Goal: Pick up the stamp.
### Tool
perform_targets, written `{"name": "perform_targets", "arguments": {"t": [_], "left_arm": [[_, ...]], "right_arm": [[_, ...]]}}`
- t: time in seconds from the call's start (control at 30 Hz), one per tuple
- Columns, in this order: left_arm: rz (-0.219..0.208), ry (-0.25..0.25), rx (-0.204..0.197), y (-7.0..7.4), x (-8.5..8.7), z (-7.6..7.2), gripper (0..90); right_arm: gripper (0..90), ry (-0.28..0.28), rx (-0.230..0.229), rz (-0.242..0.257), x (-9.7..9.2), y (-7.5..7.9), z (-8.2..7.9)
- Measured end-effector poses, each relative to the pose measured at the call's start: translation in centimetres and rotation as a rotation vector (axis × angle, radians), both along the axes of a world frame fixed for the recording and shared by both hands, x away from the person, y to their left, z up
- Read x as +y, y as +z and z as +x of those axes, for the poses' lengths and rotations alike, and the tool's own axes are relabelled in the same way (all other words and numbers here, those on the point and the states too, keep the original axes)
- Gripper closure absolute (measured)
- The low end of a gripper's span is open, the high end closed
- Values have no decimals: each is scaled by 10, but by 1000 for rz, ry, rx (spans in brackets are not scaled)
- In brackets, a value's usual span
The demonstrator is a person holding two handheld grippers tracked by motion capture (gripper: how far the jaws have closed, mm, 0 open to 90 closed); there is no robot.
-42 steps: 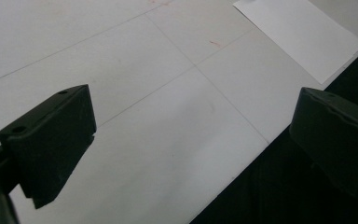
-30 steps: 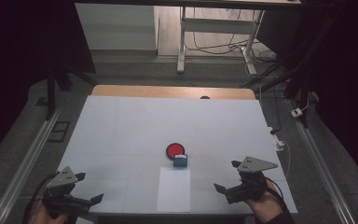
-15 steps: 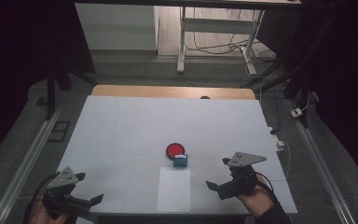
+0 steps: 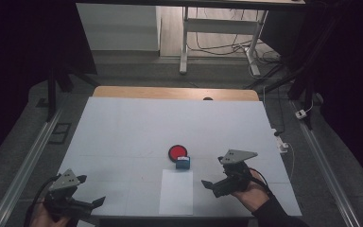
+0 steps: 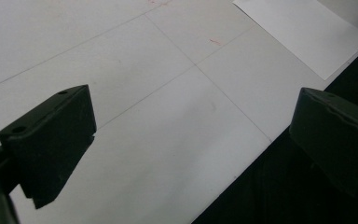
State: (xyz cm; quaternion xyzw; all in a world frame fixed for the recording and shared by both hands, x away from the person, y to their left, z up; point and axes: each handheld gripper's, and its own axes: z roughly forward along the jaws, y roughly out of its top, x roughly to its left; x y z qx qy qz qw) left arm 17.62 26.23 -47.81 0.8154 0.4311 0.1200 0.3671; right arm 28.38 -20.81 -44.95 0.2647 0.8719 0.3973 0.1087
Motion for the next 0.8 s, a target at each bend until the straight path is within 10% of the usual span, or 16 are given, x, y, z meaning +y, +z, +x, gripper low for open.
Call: {"name": "perform_targets", "arguments": {"t": [0.8], "left_arm": [[-6, -1, 3, 0, 1, 1, 7]], "right_arm": [[0, 100, 20, -69, 40, -16, 35]]}}
